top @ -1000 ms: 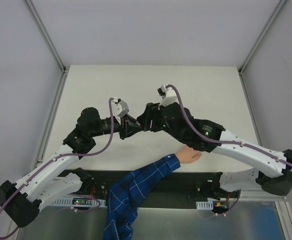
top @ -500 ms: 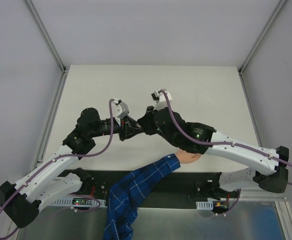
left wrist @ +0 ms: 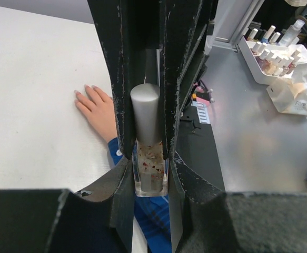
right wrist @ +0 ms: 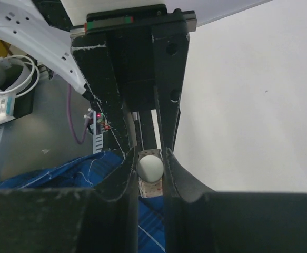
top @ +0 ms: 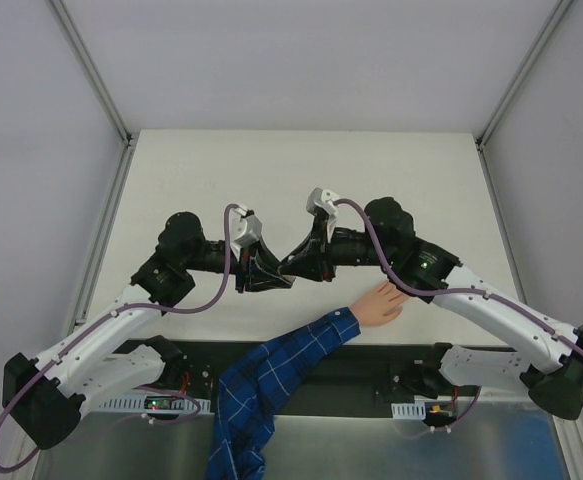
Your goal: Paint the nails
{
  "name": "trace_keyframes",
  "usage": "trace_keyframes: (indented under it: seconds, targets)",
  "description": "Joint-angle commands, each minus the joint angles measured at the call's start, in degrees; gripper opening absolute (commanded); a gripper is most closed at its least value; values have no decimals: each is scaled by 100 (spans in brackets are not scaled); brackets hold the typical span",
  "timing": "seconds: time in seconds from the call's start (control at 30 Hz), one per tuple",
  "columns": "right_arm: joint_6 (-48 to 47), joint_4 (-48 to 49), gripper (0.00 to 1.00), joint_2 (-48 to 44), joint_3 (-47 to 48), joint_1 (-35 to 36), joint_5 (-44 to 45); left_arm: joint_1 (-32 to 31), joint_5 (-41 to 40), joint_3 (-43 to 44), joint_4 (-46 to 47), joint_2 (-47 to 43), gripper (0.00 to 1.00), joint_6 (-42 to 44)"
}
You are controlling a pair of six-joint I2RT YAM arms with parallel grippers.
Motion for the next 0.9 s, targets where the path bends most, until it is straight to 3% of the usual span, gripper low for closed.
trace_keyframes:
  seconds: [0.0, 0.07, 0.23, 0.3, 0.4, 0.53, 0.73, 0.87]
  targets:
    - [-70, 370, 0, 153, -107, -177, -506, -106, 781, 202, 434, -249, 0, 236]
    - [141, 406, 7, 101, -90, -186, -319, -106, 370, 229, 258, -257, 0, 402]
    - [1038, -357, 59, -356, 190, -55, 1551, -106, -669, 264, -164, -319, 0, 658]
    - [1292, -911, 66, -487, 340, 111, 2236, -106, -994, 238, -173, -371, 0, 693]
    - [1732, -1395, 69, -576, 569, 331, 3229, -106, -1389, 220, -191, -407, 0, 702]
    - [2443, -1579, 70, -410, 709, 613, 3793, -106, -1777, 176, -279, -460, 0, 799]
    - [2454, -2071, 68, 275, 1605, 1228, 5033, -106, -2015, 176, -288, -468, 0, 799]
    - [2498, -2230, 61, 811, 2045, 1431, 5490, -106, -2085, 167, -288, -503, 0, 799]
